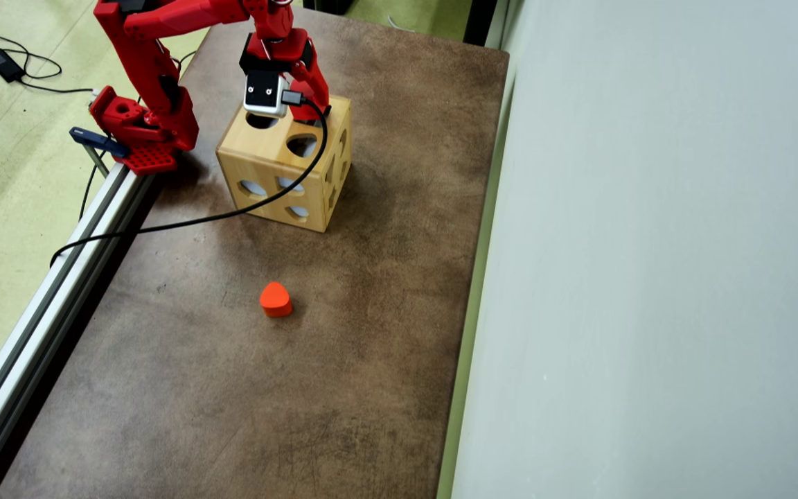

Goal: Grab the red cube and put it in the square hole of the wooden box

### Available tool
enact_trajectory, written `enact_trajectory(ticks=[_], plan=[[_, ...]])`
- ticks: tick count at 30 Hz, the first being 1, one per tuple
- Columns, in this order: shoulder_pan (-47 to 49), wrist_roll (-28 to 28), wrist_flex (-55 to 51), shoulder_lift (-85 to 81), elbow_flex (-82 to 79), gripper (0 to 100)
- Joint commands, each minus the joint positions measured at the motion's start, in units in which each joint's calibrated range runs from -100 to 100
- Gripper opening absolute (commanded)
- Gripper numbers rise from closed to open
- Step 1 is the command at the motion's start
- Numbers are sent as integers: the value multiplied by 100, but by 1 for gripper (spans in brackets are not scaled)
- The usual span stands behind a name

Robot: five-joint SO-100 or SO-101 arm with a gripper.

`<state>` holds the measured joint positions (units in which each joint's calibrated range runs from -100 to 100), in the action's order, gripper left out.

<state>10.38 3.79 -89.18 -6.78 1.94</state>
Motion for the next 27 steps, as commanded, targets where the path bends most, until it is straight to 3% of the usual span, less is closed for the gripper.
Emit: enact_trajectory(ticks=[1, 27], plan=[[46, 88, 85, -48, 21, 2], [187, 215, 44, 317, -33, 2]])
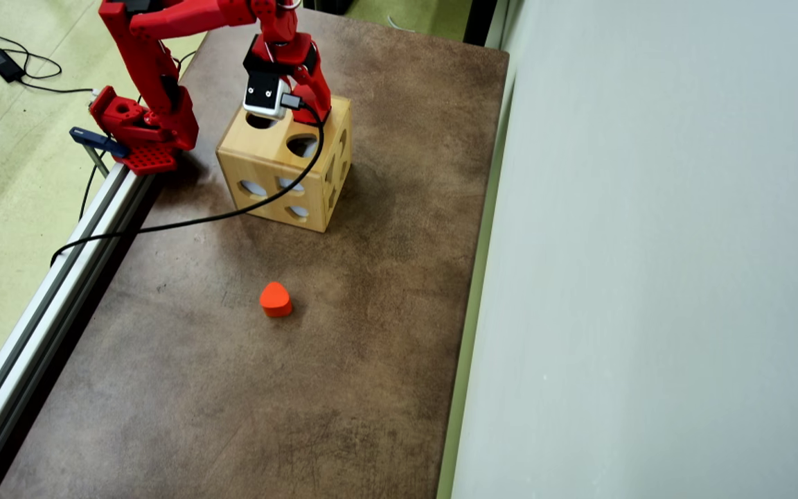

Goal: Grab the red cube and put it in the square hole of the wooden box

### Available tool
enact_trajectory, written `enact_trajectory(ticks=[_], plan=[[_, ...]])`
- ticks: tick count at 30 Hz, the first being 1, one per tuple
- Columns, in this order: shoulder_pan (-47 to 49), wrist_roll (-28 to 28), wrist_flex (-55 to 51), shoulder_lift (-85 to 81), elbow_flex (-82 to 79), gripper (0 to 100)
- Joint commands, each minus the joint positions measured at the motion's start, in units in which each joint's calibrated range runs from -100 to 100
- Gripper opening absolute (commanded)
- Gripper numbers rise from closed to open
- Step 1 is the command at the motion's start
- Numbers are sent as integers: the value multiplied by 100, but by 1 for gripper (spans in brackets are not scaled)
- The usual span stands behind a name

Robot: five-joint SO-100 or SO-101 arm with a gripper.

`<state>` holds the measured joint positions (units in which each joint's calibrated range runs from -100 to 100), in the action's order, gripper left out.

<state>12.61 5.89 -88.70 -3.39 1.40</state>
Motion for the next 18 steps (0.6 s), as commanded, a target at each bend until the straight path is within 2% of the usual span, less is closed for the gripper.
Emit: enact_trajectory(ticks=[1, 13, 18], plan=[[-58, 0, -20, -22, 21, 2], [-50, -44, 44, -13, -274, 2], [-21, -44, 44, -22, -283, 9]])
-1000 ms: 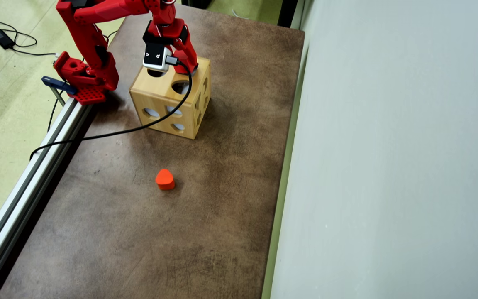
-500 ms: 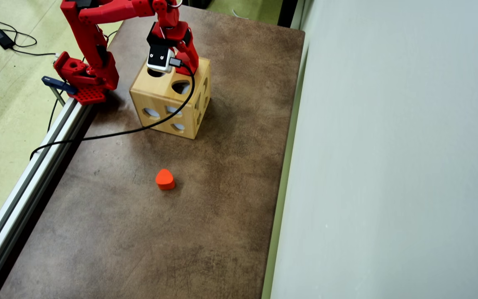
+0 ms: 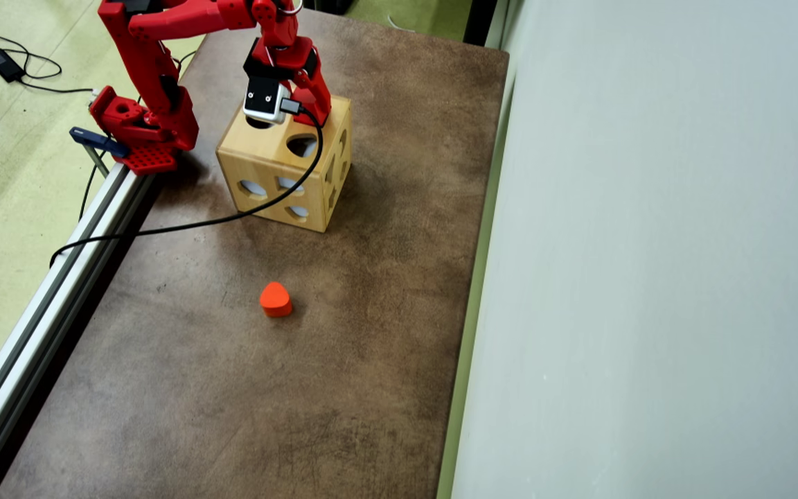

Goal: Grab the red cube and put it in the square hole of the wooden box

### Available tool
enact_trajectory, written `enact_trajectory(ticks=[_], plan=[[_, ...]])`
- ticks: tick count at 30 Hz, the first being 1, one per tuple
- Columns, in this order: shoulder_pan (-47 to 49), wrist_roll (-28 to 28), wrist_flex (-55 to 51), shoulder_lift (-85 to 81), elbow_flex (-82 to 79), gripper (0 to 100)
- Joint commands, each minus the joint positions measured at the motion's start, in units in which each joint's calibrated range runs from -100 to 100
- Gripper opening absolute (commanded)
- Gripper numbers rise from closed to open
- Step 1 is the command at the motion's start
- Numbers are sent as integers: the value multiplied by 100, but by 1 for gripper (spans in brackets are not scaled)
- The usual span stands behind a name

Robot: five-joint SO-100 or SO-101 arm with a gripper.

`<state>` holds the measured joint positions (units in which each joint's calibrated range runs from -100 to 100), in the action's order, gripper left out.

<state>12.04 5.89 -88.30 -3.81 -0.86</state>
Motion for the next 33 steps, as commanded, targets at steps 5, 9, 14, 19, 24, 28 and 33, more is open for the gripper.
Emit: enact_trajectory(ticks=[5, 9, 14, 19, 24, 28, 33], plan=[[0, -44, 4, 3, -209, 21], [-22, -39, 12, -39, -218, 23], [-30, -20, 12, -90, -120, 24], [-149, -39, 261, -90, -138, 24], [-282, -44, 567, -90, -209, 28], [-297, -15, 663, -90, -227, 36], [-297, -44, 663, -98, -227, 36]])
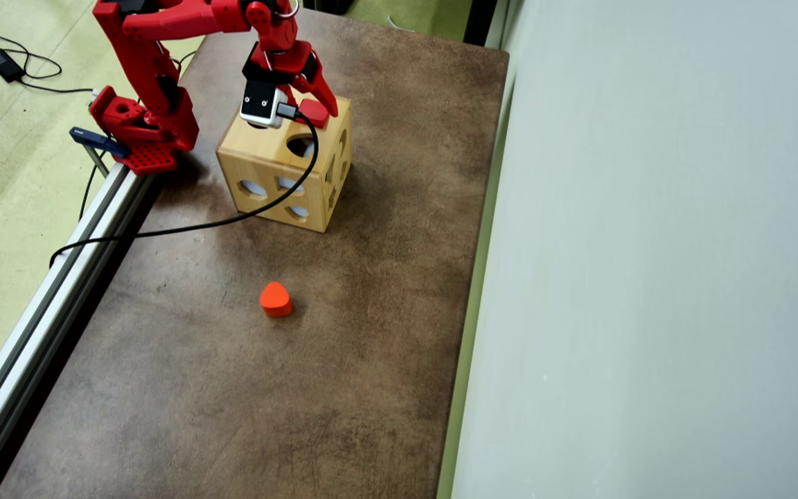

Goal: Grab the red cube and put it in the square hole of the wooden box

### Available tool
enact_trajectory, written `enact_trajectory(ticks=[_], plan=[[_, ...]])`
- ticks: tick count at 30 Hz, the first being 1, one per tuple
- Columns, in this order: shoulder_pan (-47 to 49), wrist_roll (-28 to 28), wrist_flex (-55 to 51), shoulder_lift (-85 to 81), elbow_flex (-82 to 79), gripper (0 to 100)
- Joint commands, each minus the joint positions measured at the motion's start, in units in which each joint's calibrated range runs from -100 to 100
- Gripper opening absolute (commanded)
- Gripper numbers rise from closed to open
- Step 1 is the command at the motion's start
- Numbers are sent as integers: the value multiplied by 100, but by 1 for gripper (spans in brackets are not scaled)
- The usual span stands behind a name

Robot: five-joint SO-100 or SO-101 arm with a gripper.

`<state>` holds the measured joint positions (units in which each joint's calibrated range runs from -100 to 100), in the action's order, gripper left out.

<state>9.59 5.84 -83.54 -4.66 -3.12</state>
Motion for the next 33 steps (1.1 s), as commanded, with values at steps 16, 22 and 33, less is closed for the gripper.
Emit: enact_trajectory(ticks=[16, 22, 33], plan=[[14, -44, 155, -1534, 97, 29], [-60, -39, 195, -1559, 97, 8], [-469, -54, 107, -3470, 25, 2]])
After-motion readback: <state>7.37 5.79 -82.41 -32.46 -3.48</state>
